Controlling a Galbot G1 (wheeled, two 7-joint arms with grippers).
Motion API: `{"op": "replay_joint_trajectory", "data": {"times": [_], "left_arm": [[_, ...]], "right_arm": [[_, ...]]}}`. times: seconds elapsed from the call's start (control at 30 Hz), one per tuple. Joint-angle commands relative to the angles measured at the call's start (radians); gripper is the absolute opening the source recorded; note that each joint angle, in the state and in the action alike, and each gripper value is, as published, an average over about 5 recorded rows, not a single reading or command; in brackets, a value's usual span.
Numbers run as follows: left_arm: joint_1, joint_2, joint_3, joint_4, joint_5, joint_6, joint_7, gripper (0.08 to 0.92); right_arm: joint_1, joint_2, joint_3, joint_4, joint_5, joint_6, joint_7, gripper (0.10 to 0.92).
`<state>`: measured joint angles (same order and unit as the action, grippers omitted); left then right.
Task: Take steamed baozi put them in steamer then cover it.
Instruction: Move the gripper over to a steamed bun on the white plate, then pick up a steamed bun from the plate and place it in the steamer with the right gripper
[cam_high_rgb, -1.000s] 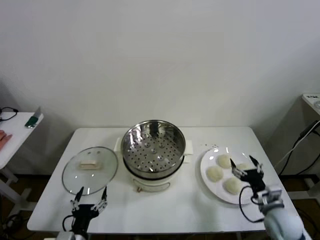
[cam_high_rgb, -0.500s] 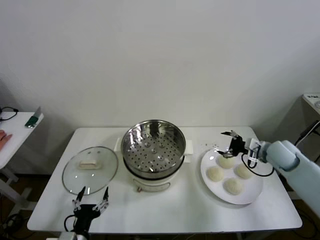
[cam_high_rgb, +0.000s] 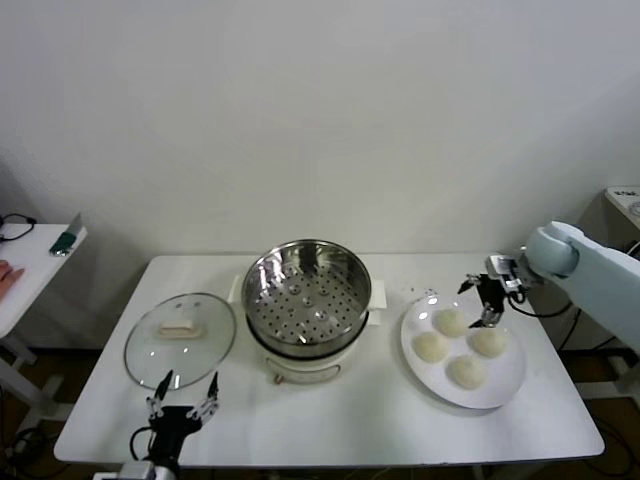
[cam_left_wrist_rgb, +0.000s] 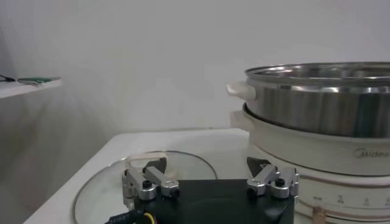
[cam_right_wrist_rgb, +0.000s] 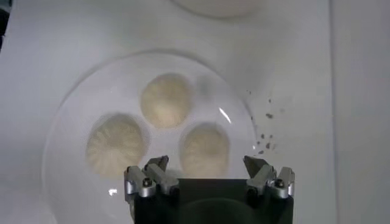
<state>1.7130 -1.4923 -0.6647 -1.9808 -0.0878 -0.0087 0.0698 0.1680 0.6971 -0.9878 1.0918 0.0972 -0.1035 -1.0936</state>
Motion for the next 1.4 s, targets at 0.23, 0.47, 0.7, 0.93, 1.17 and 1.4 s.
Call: {"op": "replay_joint_trajectory", "data": {"times": [0.23,0.47,0.7,0.93,1.17,1.4], "left_arm": [[-0.001,0.003,-0.002,0.015,0.0,-0.001,0.002,0.823],[-0.004,0.006,0.0,0.021,0.001,-0.001,0.002,0.823],[-0.011,0.008,-0.001,0.027,0.002,-0.001,0.001,0.823],[-0.011,0.006,-0.001,0.026,0.003,-0.002,0.001,0.823],[-0.009,0.007,-0.003,0.021,0.003,-0.003,-0.001,0.823],[-0.005,0.007,-0.002,0.011,0.004,-0.003,-0.002,0.823]], "right_arm": [[-0.038,0.164,-0.056,-0.191,-0.036,-0.071,0.032,0.823],[-0.074,0.187,-0.018,-0.223,-0.056,-0.086,0.062,0.823],[-0.082,0.2,0.004,-0.241,-0.086,-0.088,0.083,0.784],[-0.078,0.197,0.005,-0.238,-0.082,-0.086,0.071,0.691],[0.041,0.178,-0.053,-0.194,-0.016,-0.048,0.04,0.647],[0.47,0.169,-0.326,-0.051,0.155,0.157,-0.032,0.645]]}}
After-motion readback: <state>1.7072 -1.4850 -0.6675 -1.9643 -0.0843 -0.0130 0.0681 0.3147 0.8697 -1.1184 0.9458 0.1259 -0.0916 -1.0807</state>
